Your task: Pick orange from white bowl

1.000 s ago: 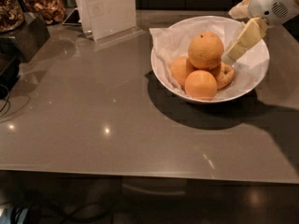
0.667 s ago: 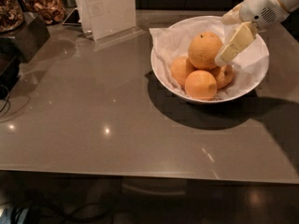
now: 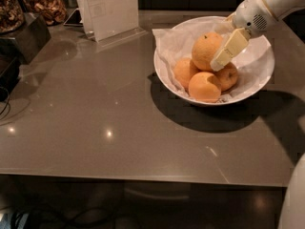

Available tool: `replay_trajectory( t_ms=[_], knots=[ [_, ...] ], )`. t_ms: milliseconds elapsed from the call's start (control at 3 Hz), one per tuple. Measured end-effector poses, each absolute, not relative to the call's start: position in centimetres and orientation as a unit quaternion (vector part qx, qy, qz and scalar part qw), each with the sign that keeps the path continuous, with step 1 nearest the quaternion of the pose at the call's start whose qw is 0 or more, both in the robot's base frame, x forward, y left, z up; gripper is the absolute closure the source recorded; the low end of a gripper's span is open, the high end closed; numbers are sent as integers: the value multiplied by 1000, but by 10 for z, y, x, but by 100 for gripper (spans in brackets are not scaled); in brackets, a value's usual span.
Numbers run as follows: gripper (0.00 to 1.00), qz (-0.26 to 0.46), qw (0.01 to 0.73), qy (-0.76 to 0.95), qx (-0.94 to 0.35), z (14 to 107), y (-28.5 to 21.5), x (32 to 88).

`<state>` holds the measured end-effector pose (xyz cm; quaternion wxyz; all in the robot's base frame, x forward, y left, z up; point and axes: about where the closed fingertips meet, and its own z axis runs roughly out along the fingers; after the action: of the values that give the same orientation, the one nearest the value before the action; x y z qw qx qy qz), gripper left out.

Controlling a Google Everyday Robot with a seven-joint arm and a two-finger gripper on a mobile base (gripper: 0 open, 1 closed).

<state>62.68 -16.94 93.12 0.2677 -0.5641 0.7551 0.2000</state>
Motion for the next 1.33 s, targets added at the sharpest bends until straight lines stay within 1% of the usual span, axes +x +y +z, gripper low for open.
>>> replay_trajectory(
  t_ms=[333,667,1333],
  knots=[
    [0,222,255,753,-565,920,-161,629],
    [19,223,254,753,-565,919,-161,629],
    [65,223,254,753,-565,919,-161,629]
  ],
)
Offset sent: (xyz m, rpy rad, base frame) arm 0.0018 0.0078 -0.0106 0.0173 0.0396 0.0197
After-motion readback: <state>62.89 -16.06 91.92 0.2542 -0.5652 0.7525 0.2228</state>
